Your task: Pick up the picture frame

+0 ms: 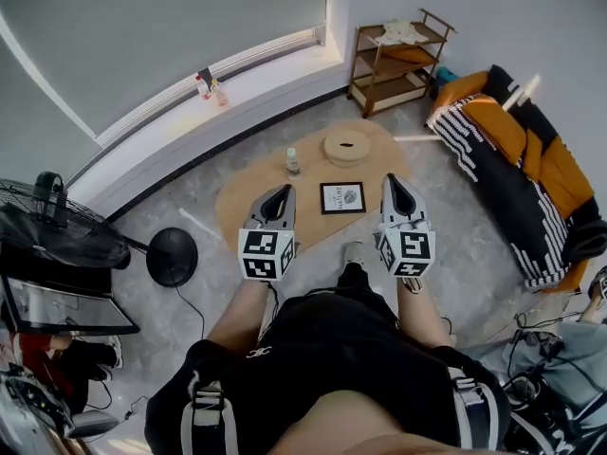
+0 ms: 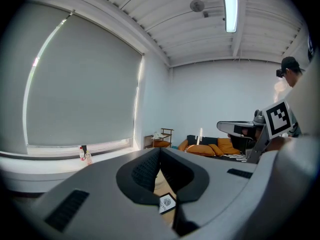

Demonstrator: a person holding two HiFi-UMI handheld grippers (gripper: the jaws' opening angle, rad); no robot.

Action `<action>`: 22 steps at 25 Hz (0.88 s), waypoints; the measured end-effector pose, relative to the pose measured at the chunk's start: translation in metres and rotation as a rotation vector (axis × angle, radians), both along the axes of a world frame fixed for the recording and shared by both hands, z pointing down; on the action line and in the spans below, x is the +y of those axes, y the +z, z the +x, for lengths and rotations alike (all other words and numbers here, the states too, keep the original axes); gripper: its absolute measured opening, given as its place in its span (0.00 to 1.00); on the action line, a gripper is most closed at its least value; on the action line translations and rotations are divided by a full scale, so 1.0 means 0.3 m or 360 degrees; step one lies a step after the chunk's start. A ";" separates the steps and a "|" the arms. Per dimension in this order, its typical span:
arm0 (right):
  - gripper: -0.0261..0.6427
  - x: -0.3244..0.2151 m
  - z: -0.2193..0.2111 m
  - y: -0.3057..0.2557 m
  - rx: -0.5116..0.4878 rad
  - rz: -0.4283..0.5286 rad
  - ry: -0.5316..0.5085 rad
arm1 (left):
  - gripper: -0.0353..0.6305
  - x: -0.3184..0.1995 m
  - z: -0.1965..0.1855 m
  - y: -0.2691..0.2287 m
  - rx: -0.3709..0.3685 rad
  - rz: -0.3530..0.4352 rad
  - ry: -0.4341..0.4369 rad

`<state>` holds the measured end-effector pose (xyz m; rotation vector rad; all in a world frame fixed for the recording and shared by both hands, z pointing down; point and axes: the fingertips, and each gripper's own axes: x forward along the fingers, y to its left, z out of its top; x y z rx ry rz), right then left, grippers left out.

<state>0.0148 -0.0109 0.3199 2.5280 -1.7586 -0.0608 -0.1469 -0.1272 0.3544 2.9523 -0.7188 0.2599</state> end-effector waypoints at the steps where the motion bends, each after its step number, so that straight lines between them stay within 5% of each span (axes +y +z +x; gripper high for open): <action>1: 0.06 -0.021 0.034 0.001 -0.0008 0.0007 0.0002 | 0.09 -0.021 0.031 -0.005 -0.0002 0.0014 -0.0001; 6: 0.06 -0.175 0.233 0.029 -0.0033 0.0014 -0.0010 | 0.09 -0.150 0.216 -0.008 -0.0027 0.0093 -0.0022; 16: 0.06 -0.503 0.720 -0.003 -0.0063 -0.0017 -0.0097 | 0.09 -0.439 0.706 -0.054 -0.0051 0.0059 -0.0074; 22: 0.06 -0.648 0.893 0.010 -0.0062 -0.0048 -0.0191 | 0.09 -0.580 0.887 -0.035 -0.0072 0.0027 -0.0130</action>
